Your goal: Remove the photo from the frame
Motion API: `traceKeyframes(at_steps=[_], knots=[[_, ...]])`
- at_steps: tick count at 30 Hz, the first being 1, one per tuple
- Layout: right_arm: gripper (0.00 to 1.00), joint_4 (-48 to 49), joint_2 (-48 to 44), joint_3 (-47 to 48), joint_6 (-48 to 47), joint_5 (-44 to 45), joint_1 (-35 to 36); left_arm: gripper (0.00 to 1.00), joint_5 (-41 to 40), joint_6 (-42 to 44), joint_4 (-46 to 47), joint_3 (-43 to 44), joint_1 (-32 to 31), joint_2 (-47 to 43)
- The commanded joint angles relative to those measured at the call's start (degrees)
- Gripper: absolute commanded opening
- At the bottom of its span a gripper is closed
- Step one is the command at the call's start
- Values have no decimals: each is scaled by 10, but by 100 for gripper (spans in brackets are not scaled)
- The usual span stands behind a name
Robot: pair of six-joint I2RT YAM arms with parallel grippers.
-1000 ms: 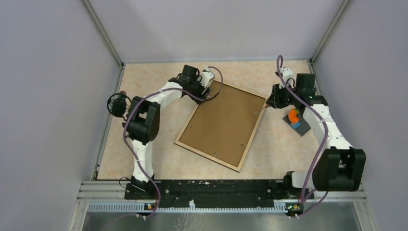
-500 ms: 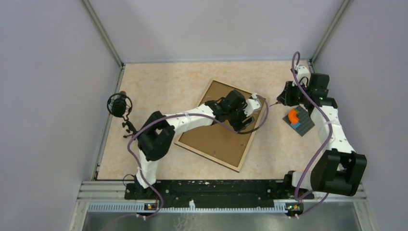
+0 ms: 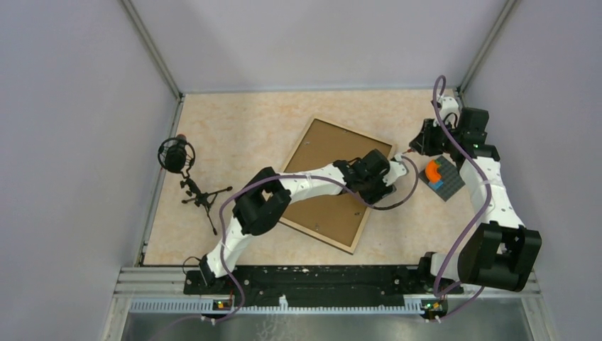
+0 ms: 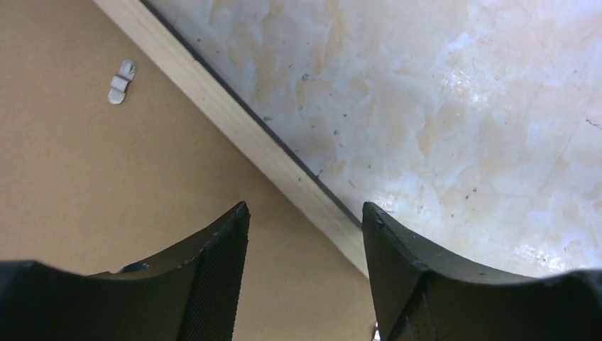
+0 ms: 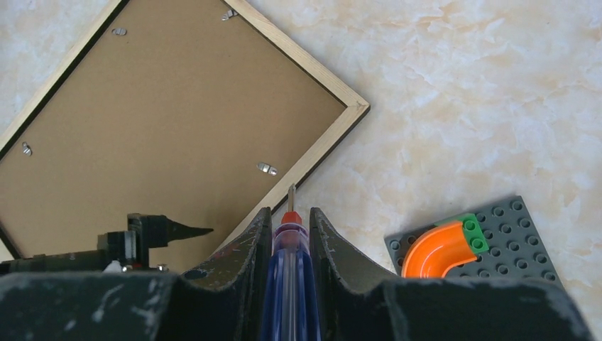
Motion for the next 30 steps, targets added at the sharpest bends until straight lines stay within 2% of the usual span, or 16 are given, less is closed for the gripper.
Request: traceKeyframes(at_steps=[1,7,10,13,18,30], knots=[[0,23,-23,7,5,-15,-5,63,-7,-6,4,31,-12,22],[0,23,-22,5,5,-16,-6,51,3,39,-17,25,-35,38],[0,22,-22,6,5,-16,-6,38,2,95,-45,22,-45,37],[0,22,-21,6,4,-18,-6,30,15,137,-98,14,-48,29],[0,20,-21,5,1,-29,-5,21,62,224,-111,-84,-42,-37],[0,6,-25,5,-11,-72,-5,16,161,413,-158,-308,-43,-193]])
